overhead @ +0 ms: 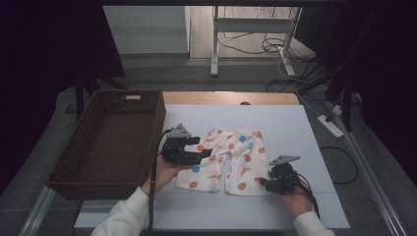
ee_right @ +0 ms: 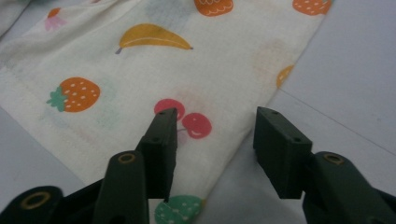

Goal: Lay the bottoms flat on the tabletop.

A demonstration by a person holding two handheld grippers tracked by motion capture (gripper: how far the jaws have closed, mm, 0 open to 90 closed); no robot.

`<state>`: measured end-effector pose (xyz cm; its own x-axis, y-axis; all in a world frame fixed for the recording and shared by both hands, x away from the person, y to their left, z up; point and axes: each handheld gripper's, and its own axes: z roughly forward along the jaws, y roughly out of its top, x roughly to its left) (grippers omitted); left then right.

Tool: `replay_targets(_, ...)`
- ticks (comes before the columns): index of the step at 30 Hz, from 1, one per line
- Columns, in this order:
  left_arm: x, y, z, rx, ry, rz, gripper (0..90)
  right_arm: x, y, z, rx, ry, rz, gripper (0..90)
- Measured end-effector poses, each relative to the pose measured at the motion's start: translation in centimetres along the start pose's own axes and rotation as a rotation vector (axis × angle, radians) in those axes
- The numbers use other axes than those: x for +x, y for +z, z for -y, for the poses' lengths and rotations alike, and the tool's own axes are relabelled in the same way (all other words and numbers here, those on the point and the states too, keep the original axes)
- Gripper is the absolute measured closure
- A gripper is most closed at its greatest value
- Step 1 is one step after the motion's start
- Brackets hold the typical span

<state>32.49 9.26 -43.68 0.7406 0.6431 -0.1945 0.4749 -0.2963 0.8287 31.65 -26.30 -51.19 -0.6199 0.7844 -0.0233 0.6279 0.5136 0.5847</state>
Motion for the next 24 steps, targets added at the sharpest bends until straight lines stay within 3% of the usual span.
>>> replay_targets(7, 0.0, -0.1, 0.0, -0.001, 0.002, 0.000, 32.7, 0.3, -0.1, -0.1, 0.011, -0.037, -0.051, 79.4)
replay_targets(10, 0.0, -0.1, 0.0, -0.001, 0.002, 0.000, 32.7, 0.4, -0.3, -0.2, 0.015, -0.059, -0.039, 87.5)
replay_targets(18, 0.3, -0.3, -0.1, -0.002, -0.004, 0.005, 32.6, -0.3, -1.2, 0.3, 0.018, -0.047, -0.052, 89.0)
replay_targets(24, 0.5, -0.7, -0.2, -0.019, -0.010, 0.001, 32.6, -0.9, -2.0, 0.7, 0.007, -0.042, -0.021, 88.9)
